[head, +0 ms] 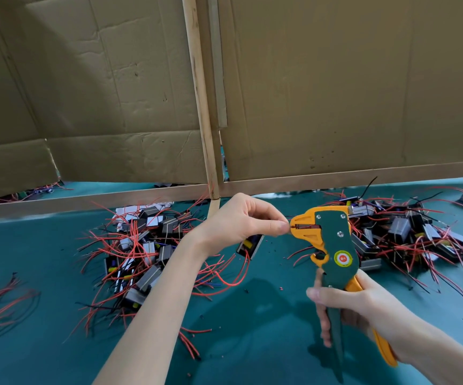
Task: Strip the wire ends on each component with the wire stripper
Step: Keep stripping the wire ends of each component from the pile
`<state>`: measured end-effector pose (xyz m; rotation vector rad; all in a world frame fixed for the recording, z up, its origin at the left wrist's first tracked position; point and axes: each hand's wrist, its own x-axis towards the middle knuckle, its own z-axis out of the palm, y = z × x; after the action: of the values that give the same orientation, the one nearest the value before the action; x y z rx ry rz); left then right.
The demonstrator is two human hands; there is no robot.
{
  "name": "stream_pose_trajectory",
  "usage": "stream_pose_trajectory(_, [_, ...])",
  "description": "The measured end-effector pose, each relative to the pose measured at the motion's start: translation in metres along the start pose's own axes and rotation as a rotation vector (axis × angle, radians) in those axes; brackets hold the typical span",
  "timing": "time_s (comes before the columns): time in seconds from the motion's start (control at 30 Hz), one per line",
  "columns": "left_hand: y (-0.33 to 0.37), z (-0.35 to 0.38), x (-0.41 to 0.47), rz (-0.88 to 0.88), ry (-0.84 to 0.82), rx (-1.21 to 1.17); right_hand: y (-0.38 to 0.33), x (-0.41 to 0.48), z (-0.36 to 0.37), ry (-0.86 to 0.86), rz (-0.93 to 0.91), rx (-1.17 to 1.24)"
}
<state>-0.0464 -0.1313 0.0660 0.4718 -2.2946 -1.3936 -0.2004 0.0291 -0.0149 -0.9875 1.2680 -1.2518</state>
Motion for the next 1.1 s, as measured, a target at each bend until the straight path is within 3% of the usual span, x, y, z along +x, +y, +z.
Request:
stream_pose_trajectory(0.13, [-0.007, 0.003, 0.002, -0.065, 0.023, 0.035, 0.008, 0.003, 0.007, 0.132, 0.018, -0.026])
stream_pose_trajectory(0.23, [-0.012, 0.003, 0.005, -0.096, 0.07, 0.098, 0.007, 0.009, 0.005, 0.011, 0.056, 0.116])
stream_pose_trajectory(0.37, [-0.014, -0.001, 0.011, -0.043, 0.313, 0.206, 0.009, 0.019, -0.003, -0.067, 0.119, 0.283])
stream_pose_trajectory(0.5, [-0.003, 0.005, 0.026, 0.118, 0.607, 0.309, 0.012, 0.024, -0.013, 0.031, 0.279, 0.345])
stream_pose_trajectory(0.6, [0.013, 0.026, 0.051, 0.237, 0.683, 0.254, 0.011, 0.026, -0.017, 0.061, 0.335, 0.371])
stream_pose_trajectory(0.7, [0.028, 0.057, 0.081, 0.261, 0.597, 0.078, 0.01, 0.026, -0.018, 0.057, 0.351, 0.406])
stream_pose_trajectory(0.83, [0.032, 0.085, 0.097, 0.065, 0.088, -0.13, 0.008, 0.026, -0.019, 0.061, 0.352, 0.414])
stream_pose_trajectory(0.9, [0.028, 0.081, 0.085, 0.03, -0.06, -0.109, 0.008, 0.026, -0.019, 0.062, 0.353, 0.414])
stream_pose_trajectory(1.0, [0.022, 0.052, 0.052, -0.032, -0.091, -0.051, 0.007, 0.026, -0.02, 0.059, 0.358, 0.417])
stream_pose_trajectory(1.1, [0.014, 0.0, 0.013, -0.165, -0.07, 0.185, 0.005, 0.024, -0.02, 0.044, 0.341, 0.418])
